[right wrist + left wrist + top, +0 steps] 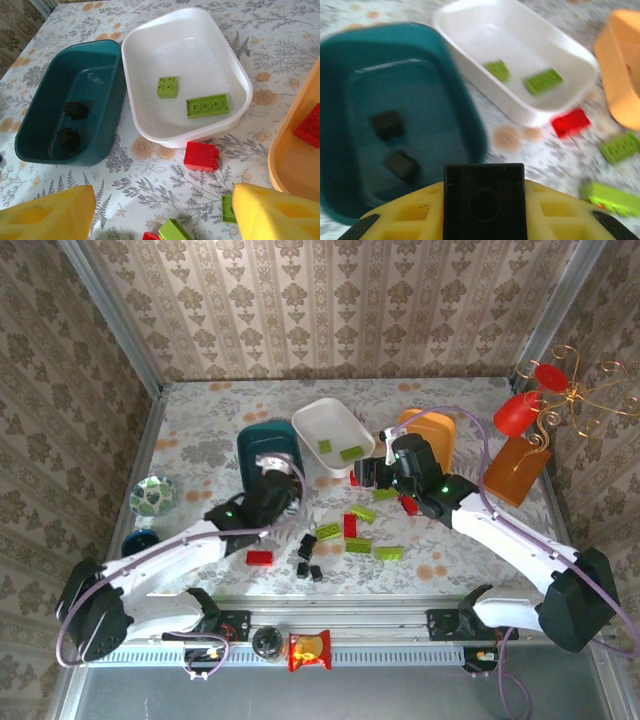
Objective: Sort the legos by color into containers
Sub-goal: Pick up the lego from the center of the table, then place the lego in the container.
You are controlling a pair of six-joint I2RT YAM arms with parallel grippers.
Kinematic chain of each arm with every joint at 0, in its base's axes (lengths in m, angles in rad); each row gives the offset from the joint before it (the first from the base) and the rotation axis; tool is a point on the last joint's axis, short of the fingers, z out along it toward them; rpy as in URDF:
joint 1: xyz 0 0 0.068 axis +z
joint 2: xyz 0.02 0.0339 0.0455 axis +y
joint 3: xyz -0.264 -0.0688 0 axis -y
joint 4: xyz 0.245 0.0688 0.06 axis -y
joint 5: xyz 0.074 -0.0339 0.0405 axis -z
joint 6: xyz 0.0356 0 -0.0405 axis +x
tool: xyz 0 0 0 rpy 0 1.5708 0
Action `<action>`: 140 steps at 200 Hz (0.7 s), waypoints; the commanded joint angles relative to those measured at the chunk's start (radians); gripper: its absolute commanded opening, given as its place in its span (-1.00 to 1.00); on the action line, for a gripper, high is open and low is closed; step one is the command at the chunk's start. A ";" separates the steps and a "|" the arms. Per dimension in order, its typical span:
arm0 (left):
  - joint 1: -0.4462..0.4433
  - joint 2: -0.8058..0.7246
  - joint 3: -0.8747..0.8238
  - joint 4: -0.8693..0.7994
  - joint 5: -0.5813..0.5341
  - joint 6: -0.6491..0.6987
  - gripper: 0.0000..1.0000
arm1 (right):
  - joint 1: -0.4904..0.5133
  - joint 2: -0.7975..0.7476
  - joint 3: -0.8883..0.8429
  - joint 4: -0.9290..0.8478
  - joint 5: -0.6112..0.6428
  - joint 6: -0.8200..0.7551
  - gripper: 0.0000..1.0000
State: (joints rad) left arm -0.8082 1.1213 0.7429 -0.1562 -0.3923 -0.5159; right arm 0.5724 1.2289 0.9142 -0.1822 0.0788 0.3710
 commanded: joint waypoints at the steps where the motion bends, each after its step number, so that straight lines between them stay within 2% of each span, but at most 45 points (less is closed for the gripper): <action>1: 0.157 -0.018 0.029 -0.073 0.077 0.052 -0.42 | 0.000 -0.027 -0.025 -0.006 0.024 0.019 0.48; 25: 0.296 0.067 0.074 -0.046 0.190 0.066 -0.42 | 0.003 -0.033 -0.043 -0.021 0.018 0.029 0.48; 66: 0.438 0.293 0.188 -0.032 0.287 0.082 -0.46 | 0.023 -0.061 -0.082 -0.053 0.013 0.037 0.48; 84: 0.465 0.369 0.233 -0.031 0.319 0.077 -0.43 | 0.033 -0.068 -0.096 -0.071 0.010 0.041 0.48; 95: 0.467 0.405 0.261 -0.038 0.322 0.085 -0.28 | 0.039 -0.074 -0.104 -0.079 0.012 0.042 0.48; 121: 0.466 0.435 0.302 -0.044 0.348 0.078 0.35 | 0.043 -0.088 -0.126 -0.090 0.007 0.054 0.48; 140: 0.462 0.399 0.302 -0.034 0.369 0.071 0.59 | 0.043 -0.088 -0.145 -0.093 0.006 0.062 0.49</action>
State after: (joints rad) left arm -0.3408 1.5616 1.0138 -0.1936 -0.0727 -0.4446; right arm 0.6098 1.1629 0.7937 -0.2401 0.0784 0.4046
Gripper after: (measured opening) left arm 0.750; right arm 0.744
